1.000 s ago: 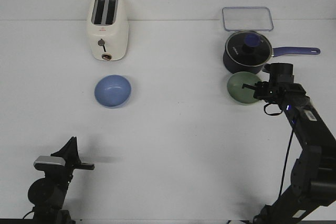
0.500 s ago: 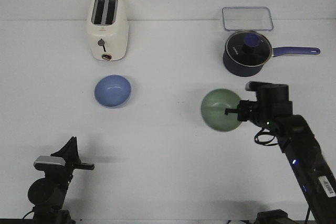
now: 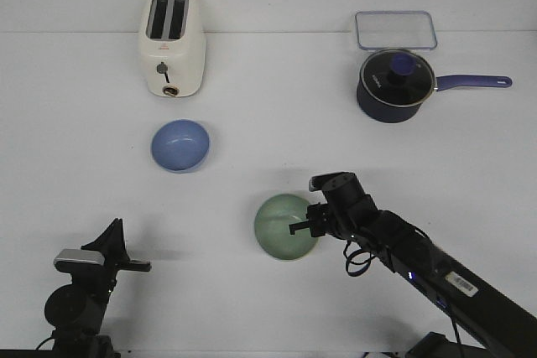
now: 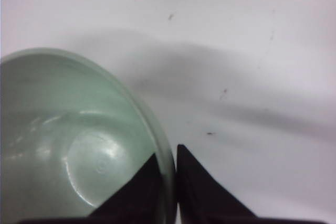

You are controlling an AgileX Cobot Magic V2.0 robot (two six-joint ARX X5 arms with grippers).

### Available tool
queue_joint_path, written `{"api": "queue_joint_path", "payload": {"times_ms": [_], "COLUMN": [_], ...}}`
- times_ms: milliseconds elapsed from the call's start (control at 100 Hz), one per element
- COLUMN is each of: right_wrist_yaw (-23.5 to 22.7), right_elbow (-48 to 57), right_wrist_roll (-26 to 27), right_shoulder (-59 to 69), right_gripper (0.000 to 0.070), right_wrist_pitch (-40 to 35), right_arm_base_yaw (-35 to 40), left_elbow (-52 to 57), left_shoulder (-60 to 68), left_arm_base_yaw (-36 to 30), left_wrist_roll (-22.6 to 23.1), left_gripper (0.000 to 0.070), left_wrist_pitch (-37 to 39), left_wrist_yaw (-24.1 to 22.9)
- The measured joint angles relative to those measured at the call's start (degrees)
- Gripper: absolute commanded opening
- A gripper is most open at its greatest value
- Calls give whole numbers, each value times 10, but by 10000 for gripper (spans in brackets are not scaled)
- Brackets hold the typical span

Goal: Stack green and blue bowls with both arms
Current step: 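Carry the green bowl toward the robot and set it down centrally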

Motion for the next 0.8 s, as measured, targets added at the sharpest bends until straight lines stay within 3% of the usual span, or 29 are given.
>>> {"api": "queue_joint_path", "payload": {"times_ms": [240,280,360,400,620,800], "right_wrist_yaw": [11,11,14,14,15,53], "right_elbow": [0,0,0,0,0,0], "right_wrist_roll": [6,7,7,7,6,-25], "right_shoulder": [42,42,42,42,23,-112], "right_gripper": [15,83,302,363,365,361], "right_wrist_pitch": [2,3,3,2,4,-10], "right_arm_base_yaw": [16,16,17,17,17,20], "left_elbow": [0,0,0,0,0,0], "left_shoulder": [0,0,0,0,0,0], "left_arm_base_yaw": [0,0,0,0,0,0], "left_wrist_roll": [0,0,0,0,0,0], "left_gripper": [15,15,15,15,15,15], "left_wrist_pitch": [0,0,0,0,1,1], "left_wrist_yaw": [0,0,0,0,0,0]}}
